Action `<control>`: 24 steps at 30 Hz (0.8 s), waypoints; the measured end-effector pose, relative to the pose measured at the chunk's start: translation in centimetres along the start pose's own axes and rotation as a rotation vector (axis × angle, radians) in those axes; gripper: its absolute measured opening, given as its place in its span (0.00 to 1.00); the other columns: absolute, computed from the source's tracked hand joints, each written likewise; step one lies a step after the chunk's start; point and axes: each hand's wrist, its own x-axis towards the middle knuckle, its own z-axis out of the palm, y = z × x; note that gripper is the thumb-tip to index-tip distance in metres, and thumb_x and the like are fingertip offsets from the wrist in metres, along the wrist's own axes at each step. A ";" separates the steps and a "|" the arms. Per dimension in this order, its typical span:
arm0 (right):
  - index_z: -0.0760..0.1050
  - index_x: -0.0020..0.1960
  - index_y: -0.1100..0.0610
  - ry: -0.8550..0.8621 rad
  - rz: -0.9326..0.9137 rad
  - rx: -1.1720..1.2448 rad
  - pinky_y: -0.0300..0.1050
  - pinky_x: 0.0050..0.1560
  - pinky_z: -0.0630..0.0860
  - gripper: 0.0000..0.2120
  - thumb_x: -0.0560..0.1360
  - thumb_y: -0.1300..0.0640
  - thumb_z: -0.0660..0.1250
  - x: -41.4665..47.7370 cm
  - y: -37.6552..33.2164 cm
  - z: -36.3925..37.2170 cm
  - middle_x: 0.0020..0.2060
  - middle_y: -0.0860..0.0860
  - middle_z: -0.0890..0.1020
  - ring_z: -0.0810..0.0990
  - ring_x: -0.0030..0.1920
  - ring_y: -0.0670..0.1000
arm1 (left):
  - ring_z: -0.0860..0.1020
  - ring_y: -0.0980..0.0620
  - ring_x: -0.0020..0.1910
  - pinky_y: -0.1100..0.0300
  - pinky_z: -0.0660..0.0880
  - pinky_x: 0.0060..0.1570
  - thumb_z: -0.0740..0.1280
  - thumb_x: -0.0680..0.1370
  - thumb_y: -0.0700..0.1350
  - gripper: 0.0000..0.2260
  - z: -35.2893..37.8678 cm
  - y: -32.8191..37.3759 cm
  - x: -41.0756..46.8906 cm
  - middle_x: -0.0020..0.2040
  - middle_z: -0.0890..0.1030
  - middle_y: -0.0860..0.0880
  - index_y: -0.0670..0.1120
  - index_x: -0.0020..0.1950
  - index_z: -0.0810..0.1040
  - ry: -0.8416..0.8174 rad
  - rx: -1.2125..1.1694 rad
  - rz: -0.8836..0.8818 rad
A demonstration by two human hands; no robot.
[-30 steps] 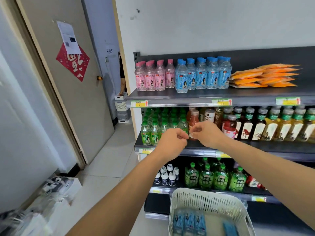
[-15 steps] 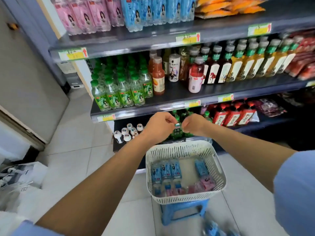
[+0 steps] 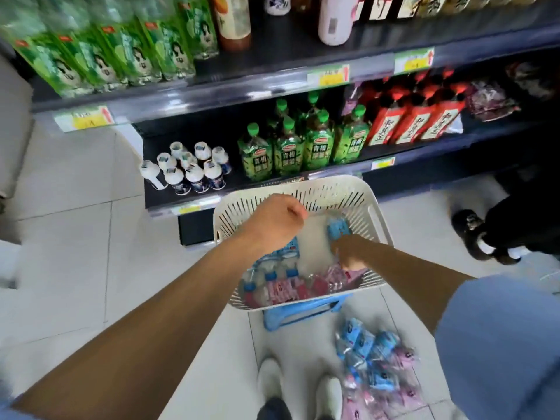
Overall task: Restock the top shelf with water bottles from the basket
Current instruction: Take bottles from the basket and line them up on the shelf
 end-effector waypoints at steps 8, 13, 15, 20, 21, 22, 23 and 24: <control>0.63 0.71 0.50 -0.050 -0.063 -0.514 0.64 0.65 0.68 0.24 0.77 0.61 0.60 6.1 1.3 6.4 0.66 0.55 0.72 0.70 0.67 0.61 | 0.82 0.47 0.51 0.68 0.75 0.34 0.61 0.78 0.35 0.11 2.9 -3.6 2.3 0.57 0.80 0.50 0.49 0.43 0.77 0.014 -0.041 -0.076; 0.65 0.69 0.53 0.042 -0.125 -0.276 0.49 0.57 0.74 0.20 0.77 0.58 0.62 5.8 2.2 5.6 0.61 0.55 0.76 0.76 0.60 0.58 | 0.81 0.50 0.51 0.68 0.75 0.39 0.61 0.78 0.35 0.12 3.6 -3.7 2.1 0.54 0.80 0.49 0.50 0.41 0.76 0.029 -0.060 -0.092; 0.64 0.70 0.55 0.013 -0.089 0.009 0.45 0.54 0.74 0.26 0.74 0.58 0.68 4.9 2.1 4.3 0.62 0.56 0.75 0.76 0.59 0.57 | 0.81 0.49 0.49 0.68 0.74 0.35 0.61 0.78 0.35 0.12 3.5 -3.1 1.6 0.51 0.79 0.50 0.50 0.41 0.76 0.030 -0.061 -0.097; 0.64 0.70 0.55 0.140 -0.134 0.488 0.50 0.60 0.74 0.35 0.68 0.60 0.76 0.6 0.4 -1.3 0.62 0.55 0.76 0.76 0.60 0.58 | 0.76 0.53 0.33 0.61 0.76 0.32 0.59 0.79 0.33 0.12 1.4 1.1 -0.4 0.45 0.81 0.44 0.47 0.41 0.77 0.065 -0.082 -0.061; 0.66 0.69 0.56 0.160 -0.160 0.594 0.51 0.62 0.72 0.33 0.68 0.60 0.75 -0.8 0.0 -3.1 0.62 0.54 0.76 0.75 0.61 0.57 | 0.77 0.49 0.37 0.55 0.79 0.40 0.59 0.78 0.33 0.13 0.7 2.4 -1.1 0.45 0.81 0.42 0.47 0.41 0.77 0.081 -0.107 -0.047; 0.70 0.66 0.57 0.179 -0.207 0.686 0.51 0.63 0.71 0.28 0.68 0.61 0.75 -2.2 -0.3 -4.7 0.60 0.54 0.78 0.76 0.60 0.56 | 0.78 0.45 0.41 0.49 0.79 0.49 0.60 0.78 0.33 0.13 0.0 3.7 -1.9 0.45 0.81 0.42 0.48 0.40 0.77 0.103 -0.128 -0.035; 0.73 0.61 0.57 0.197 -0.271 0.759 0.52 0.64 0.71 0.22 0.69 0.62 0.74 -4.1 -0.7 -6.6 0.58 0.54 0.80 0.78 0.58 0.55 | 0.79 0.44 0.44 0.47 0.77 0.52 0.61 0.78 0.34 0.12 -0.9 5.1 -2.9 0.46 0.81 0.44 0.48 0.40 0.77 0.134 -0.133 -0.015; 0.75 0.58 0.57 0.219 -0.339 0.818 0.54 0.64 0.71 0.17 0.70 0.63 0.72 -5.9 -1.1 -8.4 0.55 0.54 0.81 0.79 0.56 0.55 | 0.80 0.45 0.46 0.50 0.77 0.52 0.62 0.78 0.35 0.12 -1.9 6.5 -3.8 0.46 0.81 0.45 0.49 0.41 0.77 0.169 -0.128 0.009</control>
